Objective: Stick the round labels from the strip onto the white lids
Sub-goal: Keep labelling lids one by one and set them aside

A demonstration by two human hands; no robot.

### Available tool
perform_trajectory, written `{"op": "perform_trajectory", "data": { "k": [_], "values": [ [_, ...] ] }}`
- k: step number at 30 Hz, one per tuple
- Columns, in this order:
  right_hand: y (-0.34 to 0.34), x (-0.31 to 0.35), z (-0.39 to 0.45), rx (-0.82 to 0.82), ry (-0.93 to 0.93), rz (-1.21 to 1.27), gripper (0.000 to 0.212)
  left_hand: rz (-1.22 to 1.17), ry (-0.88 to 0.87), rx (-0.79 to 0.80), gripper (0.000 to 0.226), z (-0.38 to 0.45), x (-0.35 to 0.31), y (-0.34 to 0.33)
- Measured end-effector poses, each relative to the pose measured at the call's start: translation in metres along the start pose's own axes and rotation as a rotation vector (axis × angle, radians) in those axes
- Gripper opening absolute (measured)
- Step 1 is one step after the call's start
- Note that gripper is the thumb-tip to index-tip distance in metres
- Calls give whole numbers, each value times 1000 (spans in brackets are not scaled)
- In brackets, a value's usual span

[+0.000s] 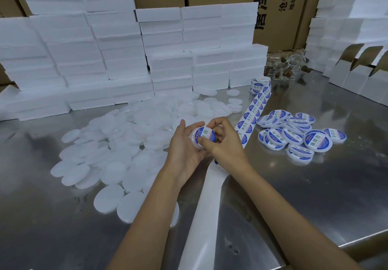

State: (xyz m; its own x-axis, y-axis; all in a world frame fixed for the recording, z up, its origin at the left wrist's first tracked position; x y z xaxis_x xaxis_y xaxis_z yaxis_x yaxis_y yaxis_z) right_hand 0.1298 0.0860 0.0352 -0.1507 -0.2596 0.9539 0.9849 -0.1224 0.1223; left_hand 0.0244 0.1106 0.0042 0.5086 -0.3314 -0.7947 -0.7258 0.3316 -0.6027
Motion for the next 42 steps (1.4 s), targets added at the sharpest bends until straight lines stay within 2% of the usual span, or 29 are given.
{"op": "perform_trajectory", "data": {
  "k": [16, 19, 24, 28, 30, 36, 39, 42],
  "values": [
    [2, -8, 2, -10, 27, -55, 37, 127, -11, 3, 45, 0, 1, -11],
    [7, -8, 1, -53, 36, -130, 36, 126, -32, -11, 43, 1, -2, -13],
    [17, -11, -3, -122, 2, -227, 60, 18, -52, 28, 45, 0, -3, -12],
    [15, -10, -8, -111, -16, -468, 59, -89, -55, 121, 45, 0, -3, -19],
    [12, -5, -8, -88, 21, -528, 50, -96, -48, 152, 43, -1, -2, -21],
    [15, -3, -6, -82, 100, -436, 20, -125, -11, 178, 40, -2, -1, -21],
    [18, -2, -7, -106, 124, -454, 31, -110, 6, 159, 38, -2, 2, -20],
    [21, -6, -8, -119, 90, -509, 29, -79, 10, 115, 38, -2, 4, -18]
  ]
}}
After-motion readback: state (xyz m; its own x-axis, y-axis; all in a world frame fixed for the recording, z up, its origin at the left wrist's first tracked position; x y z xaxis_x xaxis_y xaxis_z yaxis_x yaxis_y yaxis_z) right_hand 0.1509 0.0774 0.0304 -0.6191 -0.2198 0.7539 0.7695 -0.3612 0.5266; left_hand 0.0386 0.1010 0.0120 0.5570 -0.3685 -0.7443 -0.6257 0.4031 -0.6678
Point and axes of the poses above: each hand's wrist, its own z-axis towards the middle knuckle, its own y-axis out of the back of the hand, x = y × z, the point moved 9 cm from there along z, towards the middle knuckle, and after that the axes turned 9 degrees about x, right-handed, at the moved point
